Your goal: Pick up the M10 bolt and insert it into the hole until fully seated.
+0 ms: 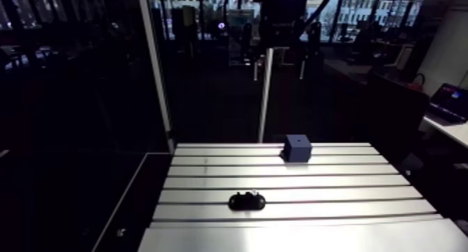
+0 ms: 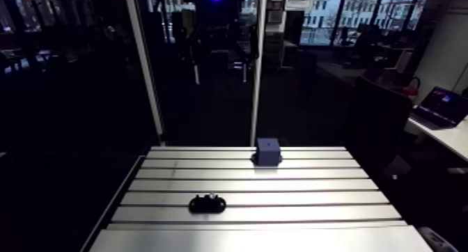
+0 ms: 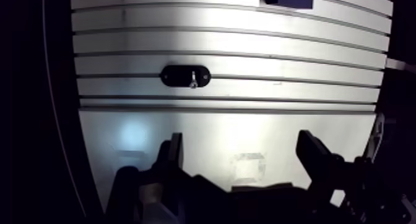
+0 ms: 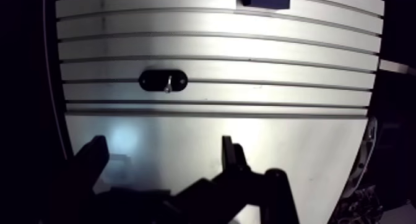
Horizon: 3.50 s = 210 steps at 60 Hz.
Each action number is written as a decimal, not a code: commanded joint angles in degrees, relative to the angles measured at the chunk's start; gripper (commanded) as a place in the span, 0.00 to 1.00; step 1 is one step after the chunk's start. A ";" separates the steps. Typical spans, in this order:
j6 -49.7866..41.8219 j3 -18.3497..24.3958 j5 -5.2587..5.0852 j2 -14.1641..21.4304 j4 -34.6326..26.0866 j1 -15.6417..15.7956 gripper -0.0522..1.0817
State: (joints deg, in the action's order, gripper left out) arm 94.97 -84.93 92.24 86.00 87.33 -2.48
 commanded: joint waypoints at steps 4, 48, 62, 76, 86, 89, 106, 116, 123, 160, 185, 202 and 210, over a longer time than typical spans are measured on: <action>2.02 1.66 -0.18 -2.55 0.87 -0.07 0.05; 1.76 1.23 -0.35 -2.39 1.03 0.10 0.05; 1.84 -4.50 -0.43 -1.35 8.19 1.13 0.05; 1.85 -11.68 -0.76 0.05 16.61 1.57 0.05; 1.85 -17.18 -2.55 0.44 23.75 1.77 0.05; 1.77 -18.77 -3.28 0.44 25.11 1.55 0.05; 1.60 -23.51 -3.43 -0.06 30.66 1.16 0.06; 1.49 -25.80 -3.43 -0.51 33.77 1.16 0.06; 1.33 -26.62 -3.43 -0.61 34.19 1.07 0.06; 1.16 -32.61 -3.43 -2.37 41.55 1.24 0.06; 0.97 -34.03 -3.43 -4.73 44.00 1.42 0.07; 0.97 -34.63 -3.43 -5.19 44.82 1.51 0.07; 0.97 -35.15 -3.52 -5.19 44.82 1.60 0.07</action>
State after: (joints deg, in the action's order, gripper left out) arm 95.97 -119.38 88.81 80.93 131.96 -0.99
